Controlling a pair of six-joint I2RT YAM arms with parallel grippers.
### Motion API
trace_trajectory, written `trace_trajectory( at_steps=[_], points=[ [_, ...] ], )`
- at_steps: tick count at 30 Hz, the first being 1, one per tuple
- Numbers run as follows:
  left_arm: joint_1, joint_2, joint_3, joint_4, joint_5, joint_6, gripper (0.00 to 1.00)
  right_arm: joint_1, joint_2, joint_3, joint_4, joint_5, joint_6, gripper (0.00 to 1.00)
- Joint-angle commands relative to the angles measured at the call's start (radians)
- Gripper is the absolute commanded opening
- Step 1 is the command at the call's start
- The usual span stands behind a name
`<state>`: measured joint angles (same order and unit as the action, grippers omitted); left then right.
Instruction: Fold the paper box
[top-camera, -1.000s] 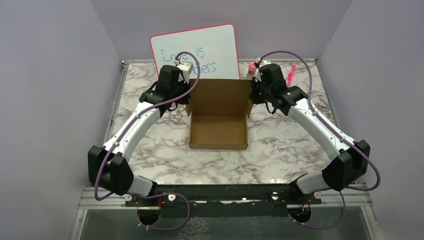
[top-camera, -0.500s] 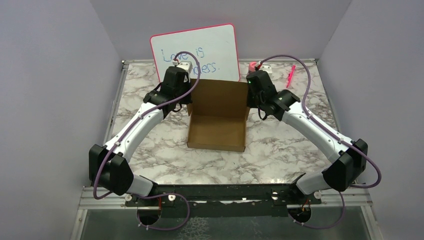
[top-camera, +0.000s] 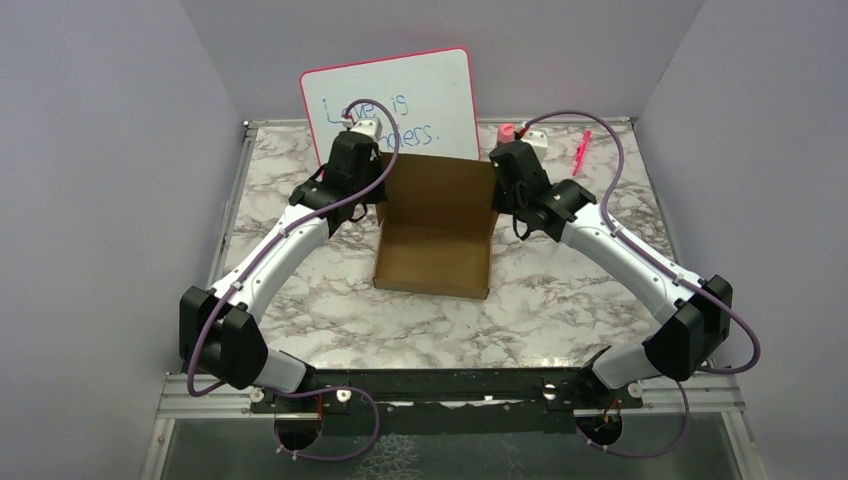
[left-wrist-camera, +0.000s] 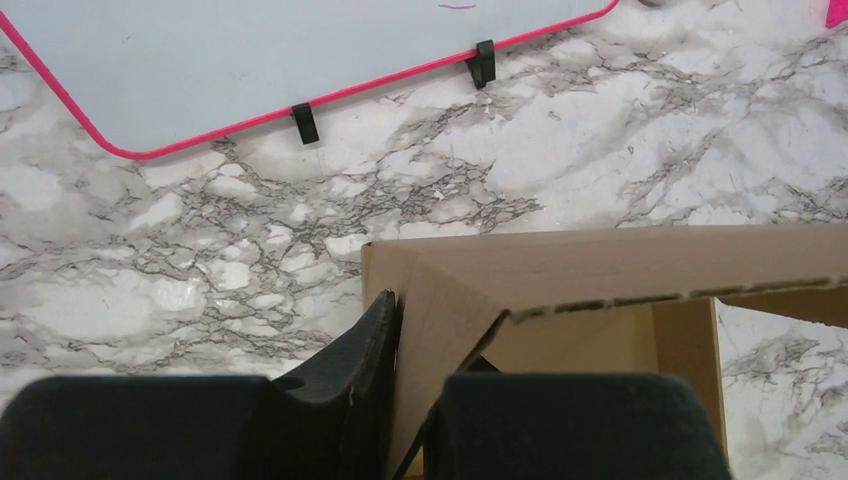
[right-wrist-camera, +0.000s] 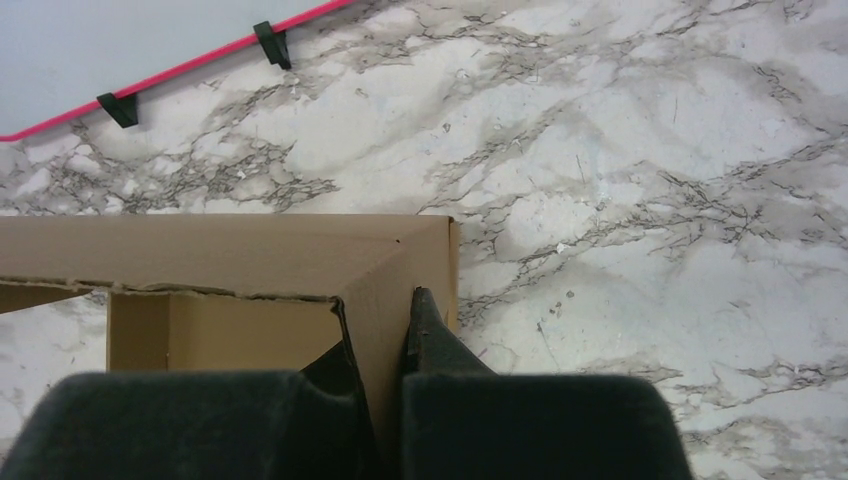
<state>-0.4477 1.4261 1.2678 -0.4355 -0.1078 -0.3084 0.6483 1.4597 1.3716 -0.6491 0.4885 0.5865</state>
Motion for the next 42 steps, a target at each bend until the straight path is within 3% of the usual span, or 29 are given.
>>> trace_trajectory(
  at_steps=[1, 21, 42],
  points=[
    [-0.008, -0.009, 0.001, 0.065, -0.036, -0.043, 0.13, 0.004, 0.004, 0.012, 0.095, 0.057, 0.046, 0.02],
    [-0.014, 0.015, -0.1, 0.254, 0.002, -0.17, 0.2, 0.004, 0.084, 0.001, 0.237, 0.082, 0.041, 0.09],
    [-0.027, -0.038, -0.182, 0.416, 0.065, -0.319, 0.29, 0.005, 0.041, -0.063, 0.294, 0.025, 0.078, 0.16]
  ],
)
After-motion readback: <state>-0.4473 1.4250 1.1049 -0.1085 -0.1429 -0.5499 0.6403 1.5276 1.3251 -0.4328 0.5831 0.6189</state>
